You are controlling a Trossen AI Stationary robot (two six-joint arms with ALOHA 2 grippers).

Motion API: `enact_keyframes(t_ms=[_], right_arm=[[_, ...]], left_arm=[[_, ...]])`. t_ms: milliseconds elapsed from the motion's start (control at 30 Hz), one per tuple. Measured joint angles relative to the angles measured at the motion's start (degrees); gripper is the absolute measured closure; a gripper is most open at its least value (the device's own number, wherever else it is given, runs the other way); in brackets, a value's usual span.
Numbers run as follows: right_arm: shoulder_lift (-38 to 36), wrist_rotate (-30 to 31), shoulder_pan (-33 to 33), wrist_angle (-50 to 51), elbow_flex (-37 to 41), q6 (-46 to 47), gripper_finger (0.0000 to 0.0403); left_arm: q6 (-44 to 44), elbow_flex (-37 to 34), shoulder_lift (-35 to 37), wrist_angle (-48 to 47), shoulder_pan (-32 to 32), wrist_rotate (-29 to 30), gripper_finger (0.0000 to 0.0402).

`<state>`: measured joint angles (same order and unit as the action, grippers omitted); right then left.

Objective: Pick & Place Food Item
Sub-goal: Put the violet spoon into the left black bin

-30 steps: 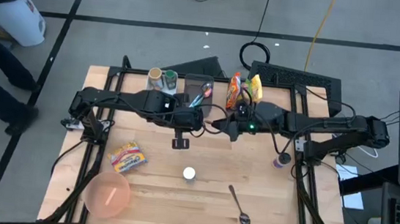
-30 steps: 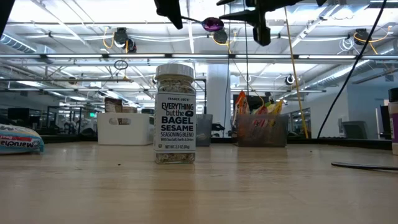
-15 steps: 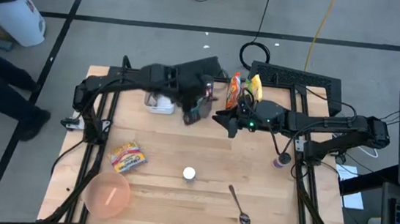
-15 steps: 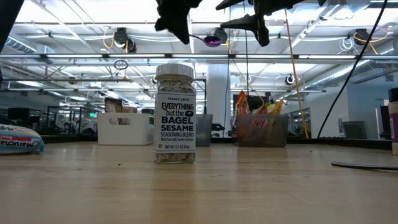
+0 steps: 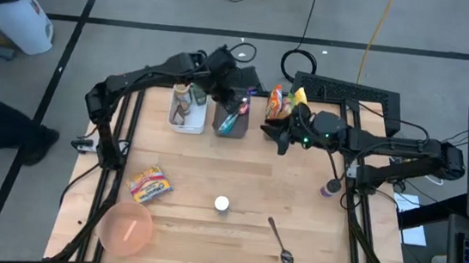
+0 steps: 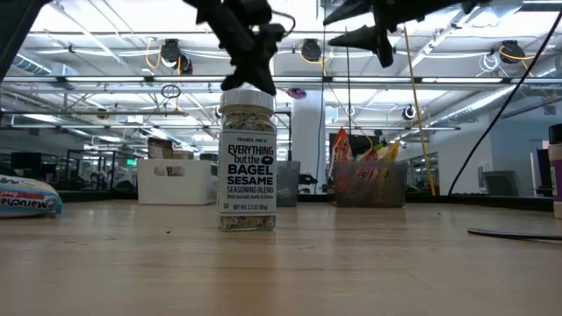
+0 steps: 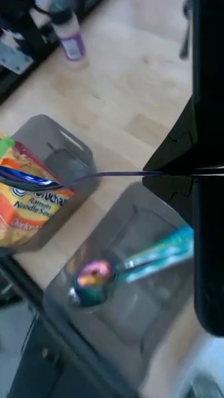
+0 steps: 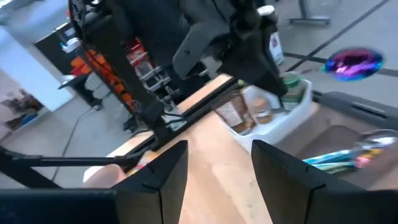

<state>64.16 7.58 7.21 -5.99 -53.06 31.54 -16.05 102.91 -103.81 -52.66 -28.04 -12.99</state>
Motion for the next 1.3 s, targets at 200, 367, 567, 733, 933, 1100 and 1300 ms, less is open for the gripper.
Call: enact_keyframes(t_ms=[200, 367, 567, 733, 933, 1100, 1300], right_arm=[[-3.69, -0.27, 1.09, -0.18, 3.57, -1.75, 0.0232], [-5.08, -0.21, 1.13, -0.23, 5.84, -3.1, 0.0235], [-5.2, -0.25, 1.13, -0.04, 8.05, -2.25, 0.0238], [-5.2, -0.23, 1.11, -0.71, 9.17, -0.76, 0.0238], [-5.2, -0.25, 1.12, -4.45, 11.1, 0.95, 0.0238], [-5.2, -0.3, 1.11, -5.02, 11.55, 1.64, 0.0238], [-5.2, -0.28, 1.11, -4.98, 11.55, 1.3, 0.0238]], left_arm=[[-6.79, -9.81, -0.07, 12.58, -1.96, -5.03, 0.0399], [-12.06, -15.62, -0.14, 19.69, -2.31, -5.01, 0.04], [-15.21, -20.39, -0.11, 24.27, -2.29, -2.2, 0.04], [-15.57, -23.04, -0.11, 24.65, -2.61, 1.56, 0.04], [-16.55, -23.98, -3.08, 26.66, -3.6, 0.64, 0.04], [-18.24, -23.98, -6.49, 27.47, -3.58, -0.98, 0.04], [-20.51, -23.98, -9.1, 27.27, -3.02, -0.93, 0.04]])
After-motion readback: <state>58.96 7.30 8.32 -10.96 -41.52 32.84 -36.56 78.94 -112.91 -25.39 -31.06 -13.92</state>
